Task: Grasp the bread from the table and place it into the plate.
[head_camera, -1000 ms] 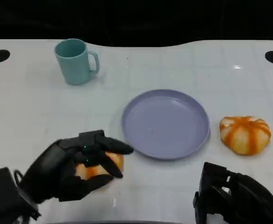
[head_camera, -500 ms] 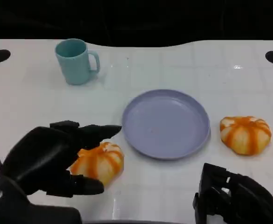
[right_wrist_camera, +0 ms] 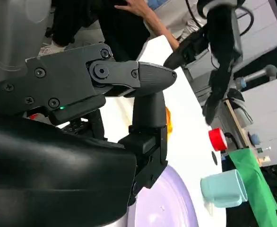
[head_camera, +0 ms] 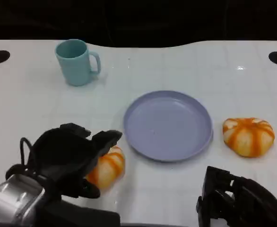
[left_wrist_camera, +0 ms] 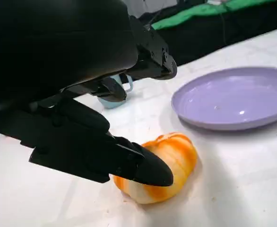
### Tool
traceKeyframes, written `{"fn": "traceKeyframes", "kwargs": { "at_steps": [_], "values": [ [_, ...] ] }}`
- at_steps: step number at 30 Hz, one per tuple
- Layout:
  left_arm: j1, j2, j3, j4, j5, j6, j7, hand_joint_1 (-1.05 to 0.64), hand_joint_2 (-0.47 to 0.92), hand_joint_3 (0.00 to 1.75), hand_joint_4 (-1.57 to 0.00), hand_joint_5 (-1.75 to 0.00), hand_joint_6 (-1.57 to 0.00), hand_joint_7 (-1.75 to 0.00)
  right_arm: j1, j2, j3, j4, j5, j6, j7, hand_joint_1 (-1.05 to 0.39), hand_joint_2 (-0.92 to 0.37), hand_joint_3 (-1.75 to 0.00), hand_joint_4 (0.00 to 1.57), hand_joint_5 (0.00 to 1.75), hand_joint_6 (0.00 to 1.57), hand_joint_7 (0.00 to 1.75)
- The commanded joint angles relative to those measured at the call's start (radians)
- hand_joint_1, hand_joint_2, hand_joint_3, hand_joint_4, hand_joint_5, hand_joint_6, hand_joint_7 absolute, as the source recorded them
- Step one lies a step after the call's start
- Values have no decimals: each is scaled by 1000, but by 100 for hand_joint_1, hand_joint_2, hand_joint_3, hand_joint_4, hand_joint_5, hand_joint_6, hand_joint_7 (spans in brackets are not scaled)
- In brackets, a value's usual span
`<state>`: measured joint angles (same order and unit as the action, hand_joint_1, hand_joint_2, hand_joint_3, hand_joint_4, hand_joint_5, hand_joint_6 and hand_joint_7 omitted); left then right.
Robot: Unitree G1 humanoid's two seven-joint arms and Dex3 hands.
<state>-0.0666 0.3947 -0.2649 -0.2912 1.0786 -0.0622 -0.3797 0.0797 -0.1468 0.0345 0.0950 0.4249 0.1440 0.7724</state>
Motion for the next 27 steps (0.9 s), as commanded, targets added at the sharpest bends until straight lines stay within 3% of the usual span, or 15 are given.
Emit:
{"fn": "traceKeyframes", "kwargs": {
  "at_steps": [1,16,21,22,23,24,27],
  "values": [
    [-41,-7,-48,81,44,49,6,-76,92,4,-39,-14,-23,0,9,-13,-12,-14,7,5,-5,-55,-92,-40,61,175,40,171],
    [-210,-65,-164,465,-20,99,71,-68,90,0,-40,-12,-24,-1,18,-21,-13,-26,6,10,-5,-54,-92,-42,60,175,39,172],
    [-246,-74,-186,612,-71,70,180,-47,88,0,-52,-18,-32,-3,15,-18,-14,-20,9,9,-4,-53,-92,-42,60,175,39,169],
    [-252,-72,-190,641,-80,56,215,-43,88,0,-54,-24,-35,-3,15,-18,-14,-19,9,9,-4,-53,-92,-42,60,175,40,169],
    [-259,-69,-196,670,-86,40,245,-41,89,0,-49,-50,-39,-2,15,-18,-14,-21,9,12,-6,-53,-92,-41,60,175,40,169],
    [-266,-65,-203,692,-89,29,266,-37,91,6,-43,-91,-48,-4,14,-18,-14,-23,9,14,-7,-54,-92,-41,60,175,41,169],
    [-282,-51,-218,764,-104,-26,364,-31,92,26,-48,-146,-71,-14,14,-19,-14,-25,8,14,-8,-55,-92,-40,60,175,41,169]
  ]
}}
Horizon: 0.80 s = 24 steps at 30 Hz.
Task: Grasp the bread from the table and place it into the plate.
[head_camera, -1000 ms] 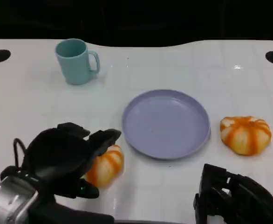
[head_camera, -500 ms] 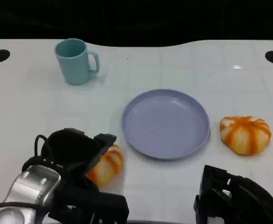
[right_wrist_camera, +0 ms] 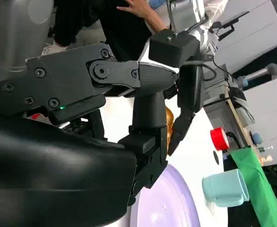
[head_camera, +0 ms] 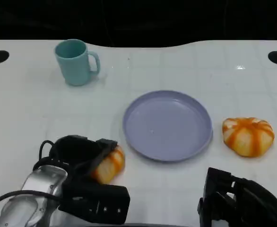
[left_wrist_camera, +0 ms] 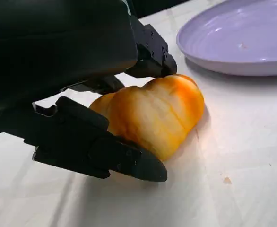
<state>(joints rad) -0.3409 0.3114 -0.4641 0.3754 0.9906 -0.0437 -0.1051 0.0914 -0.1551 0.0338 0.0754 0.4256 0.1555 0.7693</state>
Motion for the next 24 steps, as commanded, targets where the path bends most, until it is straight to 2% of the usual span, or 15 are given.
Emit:
{"fn": "traceKeyframes", "kwargs": {
  "at_steps": [1,3,6,10,12,13,19,24],
  "values": [
    [-14,36,-25,120,-20,-60,116,-30,92,37,-59,-154,-80,-37,3,-10,-15,-7,10,5,-5,-55,-92,-40,60,175,41,169],
    [-28,41,-39,156,-17,-74,153,-31,92,41,-70,-156,-88,-58,2,-9,-17,-7,14,7,-4,-54,-92,-40,60,175,41,169],
    [-35,45,-53,189,-7,-79,216,-32,92,44,-76,-151,-93,-58,1,-8,-17,-3,12,1,-1,-54,-92,-40,61,175,41,170],
    [-32,49,-68,225,10,-88,371,-31,92,48,-75,-162,-93,-63,-2,-8,-14,-4,5,-2,-6,-56,-92,-39,63,175,42,171],
    [-37,46,-74,244,11,-84,420,-30,92,49,-72,-171,-89,-74,-7,-7,-14,2,4,-6,-4,-55,-92,-39,63,175,42,172],
    [-39,44,-77,251,18,-77,450,-30,92,50,-73,-173,-83,-91,-9,-7,-14,6,3,-11,-2,-56,-92,-39,63,175,42,172],
    [-54,30,-87,309,18,-92,625,-27,91,46,-76,-175,-65,-148,-18,-4,-17,23,4,-23,-2,-56,-92,-41,63,175,41,173],
    [-65,22,-76,346,-8,-131,742,-24,88,46,-78,-175,-57,-172,-26,-5,-18,34,9,-27,7,-56,-92,-41,63,175,41,173]
  ]
}}
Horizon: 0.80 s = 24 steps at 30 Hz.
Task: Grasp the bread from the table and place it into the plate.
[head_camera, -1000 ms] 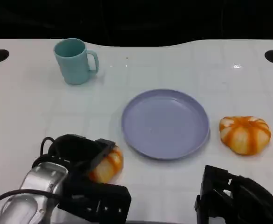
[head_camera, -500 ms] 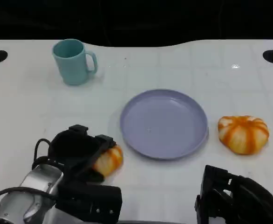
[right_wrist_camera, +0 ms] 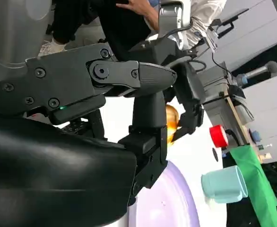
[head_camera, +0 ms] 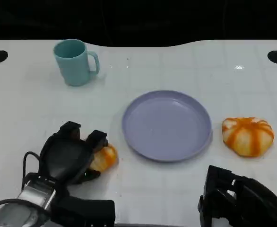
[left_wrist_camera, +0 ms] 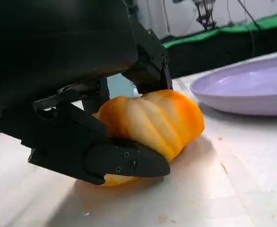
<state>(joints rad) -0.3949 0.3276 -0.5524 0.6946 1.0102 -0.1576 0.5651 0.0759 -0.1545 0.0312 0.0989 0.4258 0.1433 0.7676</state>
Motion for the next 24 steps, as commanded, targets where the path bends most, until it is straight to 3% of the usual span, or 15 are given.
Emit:
{"fn": "traceKeyframes", "kwargs": {
  "at_steps": [1,6,13,18,24],
  "values": [
    [-11,4,19,22,-34,-11,85,-23,84,53,-78,-175,-57,-174,-11,-5,-17,13,9,-17,10,-56,-92,-41,63,175,41,173],
    [-5,0,45,-8,-64,-14,135,-20,64,90,-80,-175,-57,-175,-7,-5,-17,6,6,-16,3,-55,-92,-41,62,175,41,172],
    [-15,0,92,-77,-120,-35,133,-19,57,91,-81,-175,-55,-175,-3,-5,-18,5,13,-6,4,-54,-92,-41,61,175,40,172],
    [-41,-4,122,-128,-155,-36,93,-19,46,109,-81,-175,-56,-175,2,-5,-13,0,5,-10,0,-54,-92,-42,61,175,40,172],
    [-111,-42,155,-124,-267,-117,-1,-16,46,114,-87,-175,-65,-175,6,-6,-8,-9,0,-8,-6,-55,-92,-43,61,175,39,174]
  ]
}}
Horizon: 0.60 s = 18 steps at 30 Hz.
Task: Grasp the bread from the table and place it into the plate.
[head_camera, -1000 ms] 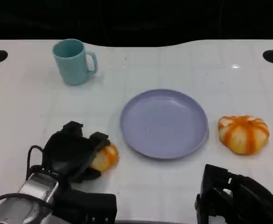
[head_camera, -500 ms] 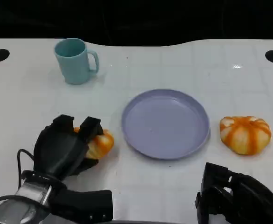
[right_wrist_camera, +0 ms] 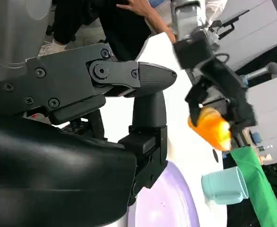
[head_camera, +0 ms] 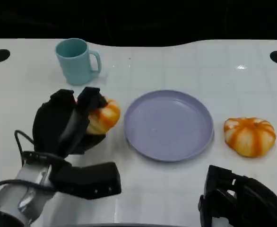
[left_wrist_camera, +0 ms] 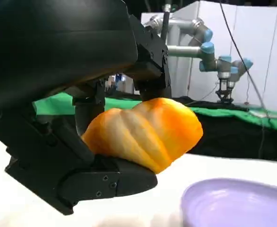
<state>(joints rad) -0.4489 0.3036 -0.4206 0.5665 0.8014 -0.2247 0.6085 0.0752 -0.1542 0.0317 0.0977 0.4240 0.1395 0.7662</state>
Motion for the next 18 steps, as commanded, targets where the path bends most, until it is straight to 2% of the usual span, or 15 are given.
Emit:
{"fn": "traceKeyframes", "kwargs": {
  "at_steps": [1,7,12,18],
  "values": [
    [-72,-28,23,13,-68,-61,-57,-16,46,116,-89,-175,-67,-175,7,-7,-9,-8,4,-3,-3,-55,-92,-42,61,175,39,174],
    [-166,-82,-4,83,-75,-105,-123,-16,40,115,-91,-175,-68,-175,8,-9,-5,-12,0,1,-8,-55,-92,-42,61,175,39,175],
    [-245,-157,-25,185,-89,-130,-167,-18,34,136,-99,-175,-76,-175,11,-11,-2,-9,1,-9,6,-55,-92,-41,61,175,39,175],
    [-316,-232,-61,328,-93,-170,-174,-22,32,141,-101,-175,-77,-175,17,-12,2,-22,-6,-14,2,-56,-92,-43,62,175,39,175]
  ]
}}
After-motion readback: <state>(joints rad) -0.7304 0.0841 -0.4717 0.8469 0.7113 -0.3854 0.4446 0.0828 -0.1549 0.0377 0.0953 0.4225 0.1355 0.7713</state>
